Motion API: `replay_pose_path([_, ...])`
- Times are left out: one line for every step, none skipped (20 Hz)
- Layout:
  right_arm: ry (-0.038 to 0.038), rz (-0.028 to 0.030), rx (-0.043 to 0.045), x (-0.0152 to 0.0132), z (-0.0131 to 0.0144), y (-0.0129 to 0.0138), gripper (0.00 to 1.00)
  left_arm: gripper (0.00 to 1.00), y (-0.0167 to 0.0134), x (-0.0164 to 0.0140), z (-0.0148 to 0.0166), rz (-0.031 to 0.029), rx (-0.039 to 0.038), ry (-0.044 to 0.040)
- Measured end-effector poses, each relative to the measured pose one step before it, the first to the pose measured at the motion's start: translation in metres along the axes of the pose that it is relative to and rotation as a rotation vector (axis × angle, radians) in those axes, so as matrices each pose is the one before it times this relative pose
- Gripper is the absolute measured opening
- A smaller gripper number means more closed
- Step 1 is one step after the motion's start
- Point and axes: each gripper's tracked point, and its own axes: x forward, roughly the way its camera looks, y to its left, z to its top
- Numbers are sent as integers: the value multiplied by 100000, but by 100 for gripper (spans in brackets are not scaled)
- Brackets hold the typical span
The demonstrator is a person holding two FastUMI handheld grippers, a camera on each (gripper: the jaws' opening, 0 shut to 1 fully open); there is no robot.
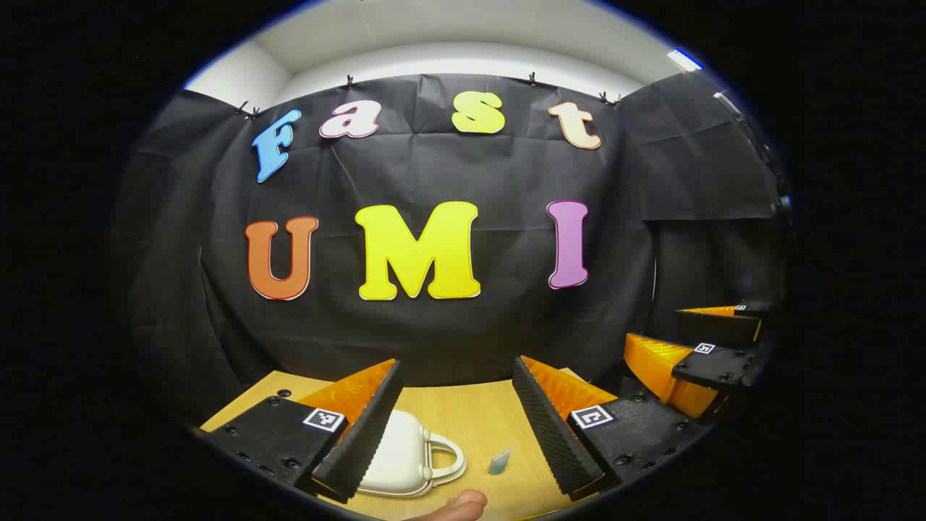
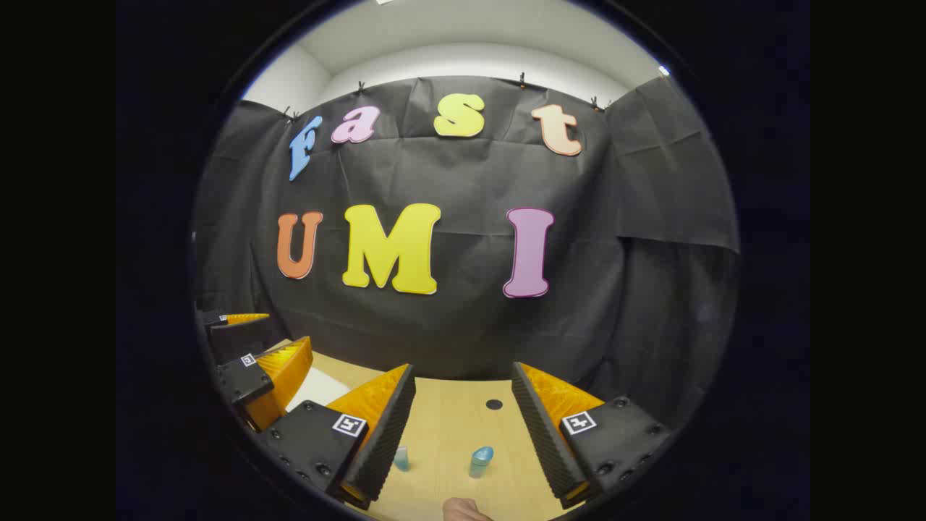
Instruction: First open the suitcase, pack the skin care products into it, and then close the suitcase.
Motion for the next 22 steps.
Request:
replay_pose_path([-632, 8, -842, 111, 134, -104, 79, 98, -50, 6, -56, 253, -181, 28])
replay_pose_path([-1588, 160, -1273, 65, 385, -74, 79, 97, -77, 7, -42, 324, -422, 231])
replay_pose_path([-1396, 610, -1278, 32, 281, 281, 79, 97, 105, 59, -108, 593, -475, 466])
replay_pose_path([-779, 543, -996, 67, 140, 150, 79, 97, 130, 29, -213, 639, -490, 552])
replay_pose_path([-463, 1081, -423, 84, 11, 288, 79, 98, 229, 36, -71, 910, -623, 254])
replay_pose_path([-346, 845, -418, 47, 155, 324, 80, 97, 157, 40, 12, 547, -493, 220])
replay_pose_path([-412, 316, -502, 87, 106, 115, 80, 97, 179, 105, 36, 836, -225, 99])
replay_pose_path([-215, 567, -346, 83, 126, 223, 79, 98, 206, -62, -34, 596, -55, -82])
replay_pose_path([8, 625, 2, 81, -37, 311, 79, 98, 169, 70, 88, 460, -12, -139])
replay_pose_path([268, 449, 274, 73, -58, 134, 79, 98, 169, 89, -20, 418, -217, -109])
replay_pose_path([254, 577, 497, 85, -74, 165, 80, 98, 82, 50, -82, 214, -381, 99])
replay_pose_path([293, 60, 2, 80, -9, 64, 80, 98, 78, 6, -73, 325, -301, 336])
replay_pose_path([41, -156, -39, 115, -59, -74, 79, 98, 145, 97, -151, 259, -267, 281])
replay_pose_path([184, 126, 134, 95, 26, 33, 79, 98, 78, 108, -109, 186, -292, 297])
replay_pose_path([202, -138, 180, 33, -134, -22, 79, 98, 52, 74, -66, 54, -336, 253])
replay_pose_path([185, -196, 200, 66, -42, -76, 79, 98, 18, -45, -54, 240, -112, 154])
replay_pose_path([-20, -542, 195, 52, -9, -215, 79, 98, 173, 80, -43, 568, 48, 67])
replay_pose_path([-570, -926, 152, -7, 149, -415, 79, 98, 146, 147, -100, 468, 467, -199])
replay_pose_path([-919, -642, 134, 4, 134, -388, 79, 98, 190, 139, -207, 451, 1621, -779])
replay_pose_path([-990, -457, -1428, 186, 196, -347, 78, 98, 167, 139, -268, 640, 2809, -1012])
replay_pose_path([-1142, -1116, -3121, 180, -13, -728, 79, 98, 227, 148, -453, 385, 4171, -1953])
replay_pose_path([-1579, -1965, -3517, 107, 179, -998, 79, 98, -104, 169, -762, -645, 5305, -1860])
